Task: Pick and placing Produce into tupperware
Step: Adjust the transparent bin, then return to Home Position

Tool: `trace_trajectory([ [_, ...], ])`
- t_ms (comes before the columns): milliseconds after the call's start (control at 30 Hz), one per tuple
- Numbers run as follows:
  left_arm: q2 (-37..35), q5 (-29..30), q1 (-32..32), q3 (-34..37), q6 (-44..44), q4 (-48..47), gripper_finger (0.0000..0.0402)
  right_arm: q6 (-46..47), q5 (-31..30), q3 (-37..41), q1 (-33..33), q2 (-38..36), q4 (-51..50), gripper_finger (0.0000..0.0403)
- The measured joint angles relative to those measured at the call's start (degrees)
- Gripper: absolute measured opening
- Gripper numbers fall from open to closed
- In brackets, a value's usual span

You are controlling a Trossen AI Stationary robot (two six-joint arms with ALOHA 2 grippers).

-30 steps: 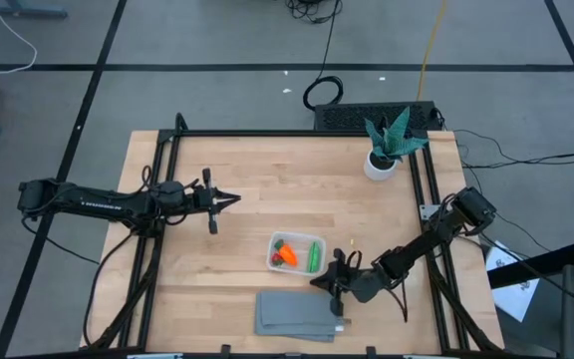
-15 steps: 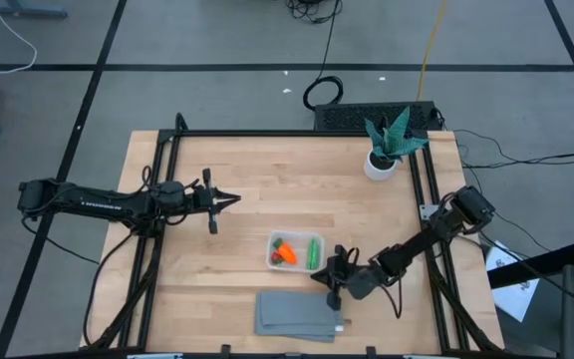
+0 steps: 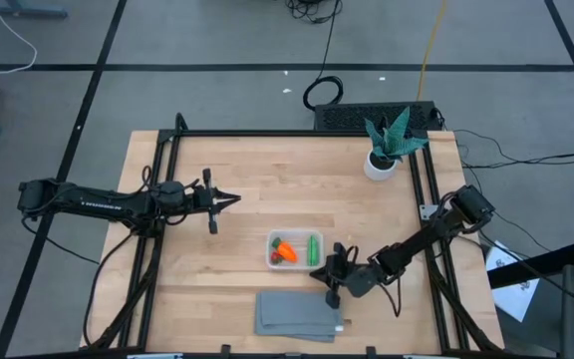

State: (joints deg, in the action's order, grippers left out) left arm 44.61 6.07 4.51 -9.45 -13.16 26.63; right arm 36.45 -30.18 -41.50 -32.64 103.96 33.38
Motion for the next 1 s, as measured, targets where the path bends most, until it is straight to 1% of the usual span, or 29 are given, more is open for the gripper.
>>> trace_trajectory([
  [67,-0.01,-0.15,-0.13,0.0,-0.33,-0.06,0.0026,-2.06,0.08,0.0,-0.37,-0.95,0.15,0.0],
  [200,-0.08,-4.02,-0.42,0.0,-1.31,-0.06,0.0026,-6.16,-0.06,0.03,-0.96,-3.38,-0.22,0.0],
  [267,-0.1,-4.88,-1.07,0.0,-1.14,-0.09,0.0026,-8.04,-0.24,0.02,-1.12,-4.97,-0.3,0.0],
  [367,-0.08,-4.98,-2.58,0.0,-1.13,-0.07,0.0026,-10.4,-2.89,0.0,-1.44,-7.37,-3.16,0.0],
  [467,-0.28,-4.05,-4.06,0.0,-1.67,0.27,0.0026,-12.48,-5.25,0.0,-1.69,-9.57,-6.39,0.0],
  [633,-3.55,0.57,-6.24,0.0,-3.88,-0.19,0.0026,-17.37,-9.0,0.63,-2.37,-13.74,-9.26,0.0],
  [767,-7.56,1.07,-8.0,0.0,-5.16,-2.14,0.0026,-20.91,-9.63,5.15,-2.37,-19.05,-5.61,0.0],
  [867,-10.55,1.49,-9.68,0.0,-4.8,-5.31,0.002,-22.65,-11.82,11.5,-2.34,-23.77,0.74,0.0],
  [1000,-12.14,2.6,-11.88,0.02,-3.27,-8.29,0.0003,-23.7,-12.3,18.79,-1.7,-28.86,8.78,0.0],
])
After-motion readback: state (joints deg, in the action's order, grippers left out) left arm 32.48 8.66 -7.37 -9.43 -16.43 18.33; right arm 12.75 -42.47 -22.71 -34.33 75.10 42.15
